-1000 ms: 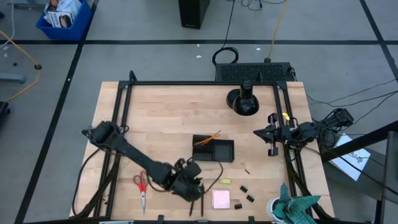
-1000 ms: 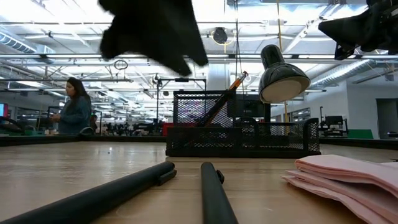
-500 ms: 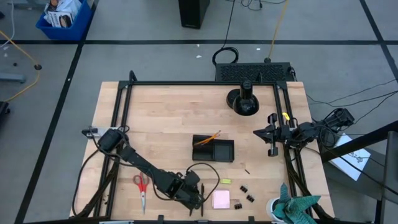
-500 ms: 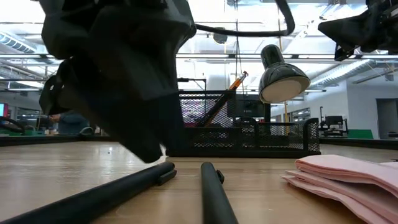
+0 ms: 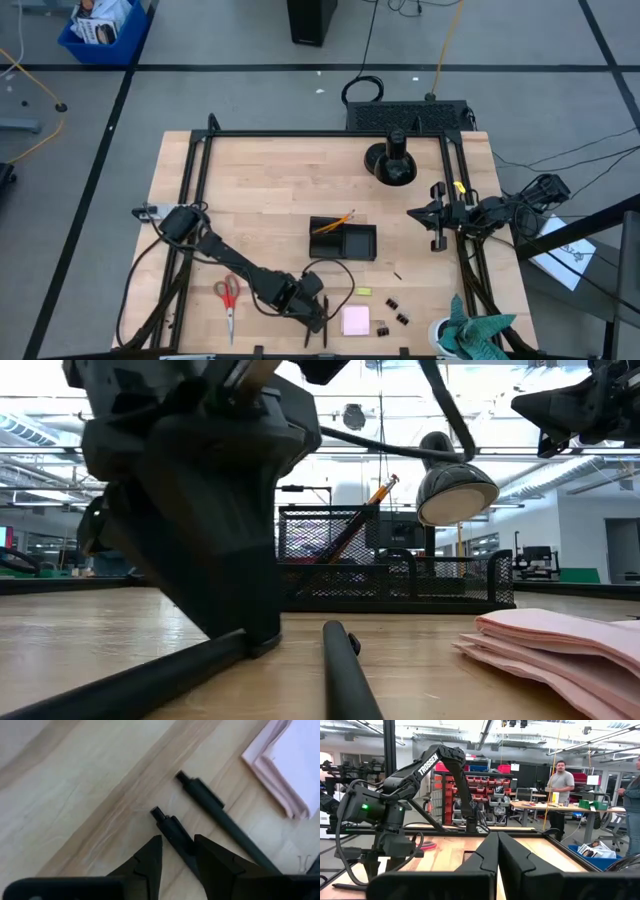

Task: Pick and place office supplies into organizer
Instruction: Put the black pen into the black desk organizer

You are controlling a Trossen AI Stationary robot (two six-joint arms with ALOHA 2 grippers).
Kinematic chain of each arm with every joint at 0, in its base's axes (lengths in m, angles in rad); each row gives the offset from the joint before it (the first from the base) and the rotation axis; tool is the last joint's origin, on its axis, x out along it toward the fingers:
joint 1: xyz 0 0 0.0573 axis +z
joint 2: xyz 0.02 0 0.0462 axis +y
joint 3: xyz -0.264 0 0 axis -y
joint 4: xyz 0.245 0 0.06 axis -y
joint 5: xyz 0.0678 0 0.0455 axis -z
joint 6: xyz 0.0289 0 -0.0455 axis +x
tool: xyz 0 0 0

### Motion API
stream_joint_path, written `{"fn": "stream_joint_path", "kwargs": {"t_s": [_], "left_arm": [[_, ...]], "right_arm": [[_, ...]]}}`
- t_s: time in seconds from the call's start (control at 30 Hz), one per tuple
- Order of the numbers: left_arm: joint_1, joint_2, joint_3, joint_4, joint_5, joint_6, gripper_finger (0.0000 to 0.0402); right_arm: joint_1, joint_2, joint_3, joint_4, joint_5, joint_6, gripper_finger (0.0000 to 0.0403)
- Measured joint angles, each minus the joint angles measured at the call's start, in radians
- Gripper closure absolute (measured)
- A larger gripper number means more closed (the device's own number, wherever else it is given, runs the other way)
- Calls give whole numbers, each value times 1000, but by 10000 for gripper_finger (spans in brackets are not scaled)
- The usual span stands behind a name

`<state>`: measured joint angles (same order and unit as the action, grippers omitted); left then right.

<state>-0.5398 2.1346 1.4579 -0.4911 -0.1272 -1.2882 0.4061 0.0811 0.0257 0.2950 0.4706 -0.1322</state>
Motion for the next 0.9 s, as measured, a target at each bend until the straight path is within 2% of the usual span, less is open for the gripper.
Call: {"fn": "stream_joint_path", "kwargs": {"t_s": [0.13,0.27,0.57,0.9], "left_arm": [[14,36,2,5,59,3,282],[14,42,4,-31,67,11,282],[-8,31,5,-211,91,30,282],[-20,30,6,-237,96,184,282]], "right_arm": [[0,0,0,0,0,0,399],[0,0,0,0,0,0,399],[0,0,0,-5,0,-1,399],[0,0,0,-8,0,0,399]]}}
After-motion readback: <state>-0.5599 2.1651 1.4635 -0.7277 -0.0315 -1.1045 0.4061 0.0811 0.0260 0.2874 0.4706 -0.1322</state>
